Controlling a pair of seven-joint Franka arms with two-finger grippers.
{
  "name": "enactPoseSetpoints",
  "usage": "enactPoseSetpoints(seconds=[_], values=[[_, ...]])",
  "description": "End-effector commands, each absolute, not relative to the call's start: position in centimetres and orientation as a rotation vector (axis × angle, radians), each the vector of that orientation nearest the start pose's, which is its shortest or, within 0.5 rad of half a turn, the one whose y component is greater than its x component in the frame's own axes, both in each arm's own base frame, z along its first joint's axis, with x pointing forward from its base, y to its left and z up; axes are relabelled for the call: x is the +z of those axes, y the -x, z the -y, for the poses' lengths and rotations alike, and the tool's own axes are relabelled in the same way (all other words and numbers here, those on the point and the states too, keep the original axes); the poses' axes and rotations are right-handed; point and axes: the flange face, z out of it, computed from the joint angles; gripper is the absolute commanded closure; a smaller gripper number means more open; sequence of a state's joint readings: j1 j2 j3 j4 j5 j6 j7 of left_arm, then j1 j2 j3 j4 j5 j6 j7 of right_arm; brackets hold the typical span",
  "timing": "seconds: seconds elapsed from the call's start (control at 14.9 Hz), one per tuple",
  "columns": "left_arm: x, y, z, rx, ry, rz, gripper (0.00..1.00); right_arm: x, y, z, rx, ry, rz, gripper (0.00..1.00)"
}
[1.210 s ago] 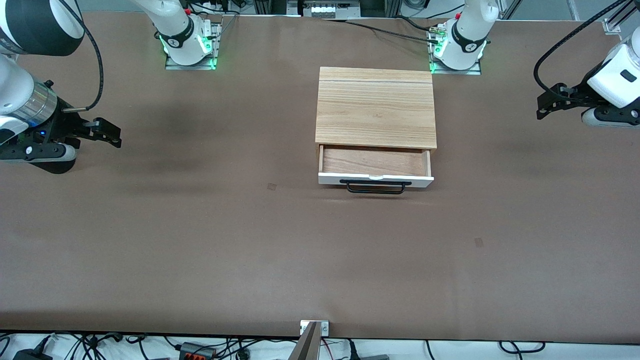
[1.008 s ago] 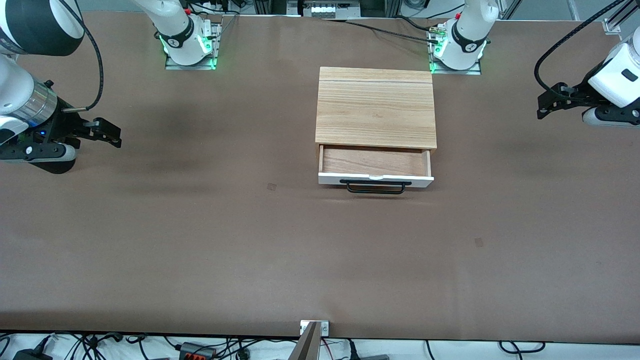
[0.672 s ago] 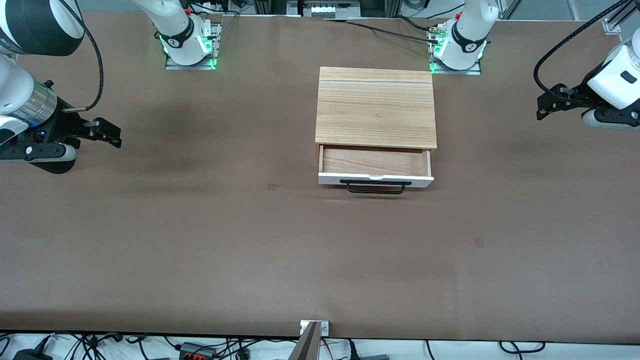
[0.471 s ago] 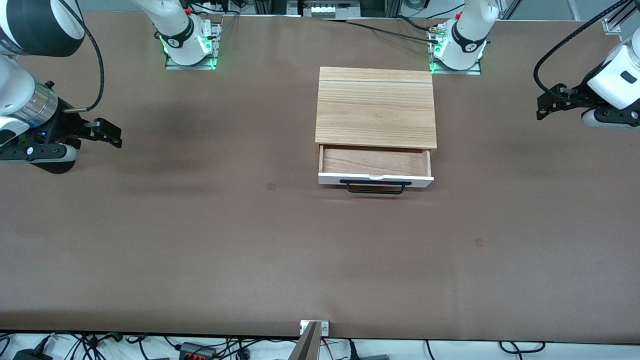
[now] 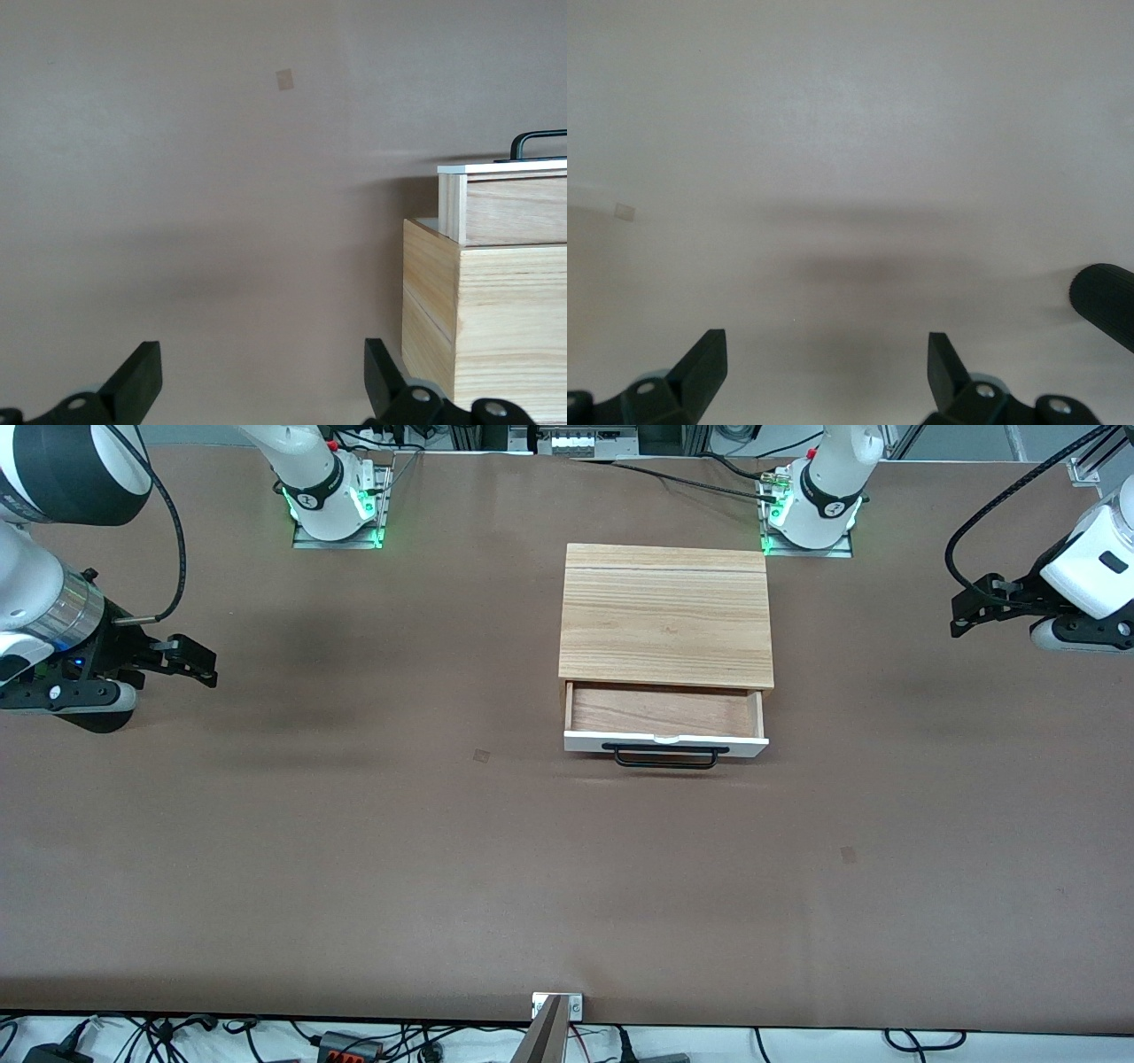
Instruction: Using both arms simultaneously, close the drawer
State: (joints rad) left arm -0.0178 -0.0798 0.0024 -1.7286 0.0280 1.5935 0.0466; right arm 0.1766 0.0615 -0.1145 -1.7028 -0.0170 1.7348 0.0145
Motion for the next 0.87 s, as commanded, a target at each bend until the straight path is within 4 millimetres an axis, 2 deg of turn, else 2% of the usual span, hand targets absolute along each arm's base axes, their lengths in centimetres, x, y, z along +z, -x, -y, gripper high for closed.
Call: enactPoseSetpoints(seconds=[0.0, 0.13, 0.34, 0.4, 0.47, 0.54, 0.61, 0.81], values=[[59.0, -53.8, 1.0, 0.110, 3.128, -0.090, 0.00, 54.2, -57.7, -3.7, 0.033, 3.150, 0.076, 0.00], [58.2, -54.5, 1.4, 0.124, 3.200, -0.065, 0.00, 53.9, -57.7, -3.7, 0.040, 3.150, 0.081, 0.00], [57.9, -56.8, 1.4, 0.103, 3.212, -0.062, 0.00, 53.7, -58.0, -3.7, 0.038, 3.150, 0.103, 0.00], [57.5, -57.6, 1.5, 0.105, 3.212, -0.064, 0.00, 52.5, -58.5, -4.8, 0.052, 3.153, 0.130, 0.00], [57.1, -58.6, 1.6, 0.105, 3.212, -0.067, 0.00, 51.5, -59.1, -7.0, 0.039, 3.154, 0.169, 0.00], [56.8, -59.4, 2.1, 0.106, 3.213, -0.079, 0.00, 50.5, -59.7, -10.6, 0.027, 3.157, 0.252, 0.00], [56.2, -60.5, 2.5, 0.094, 3.213, -0.087, 0.00, 49.6, -60.5, -12.9, 0.020, 3.156, 0.304, 0.00], [53.1, -63.3, 3.9, 0.012, 3.288, -0.078, 0.00, 47.1, -61.9, -16.3, 0.038, 3.140, 0.360, 0.00]])
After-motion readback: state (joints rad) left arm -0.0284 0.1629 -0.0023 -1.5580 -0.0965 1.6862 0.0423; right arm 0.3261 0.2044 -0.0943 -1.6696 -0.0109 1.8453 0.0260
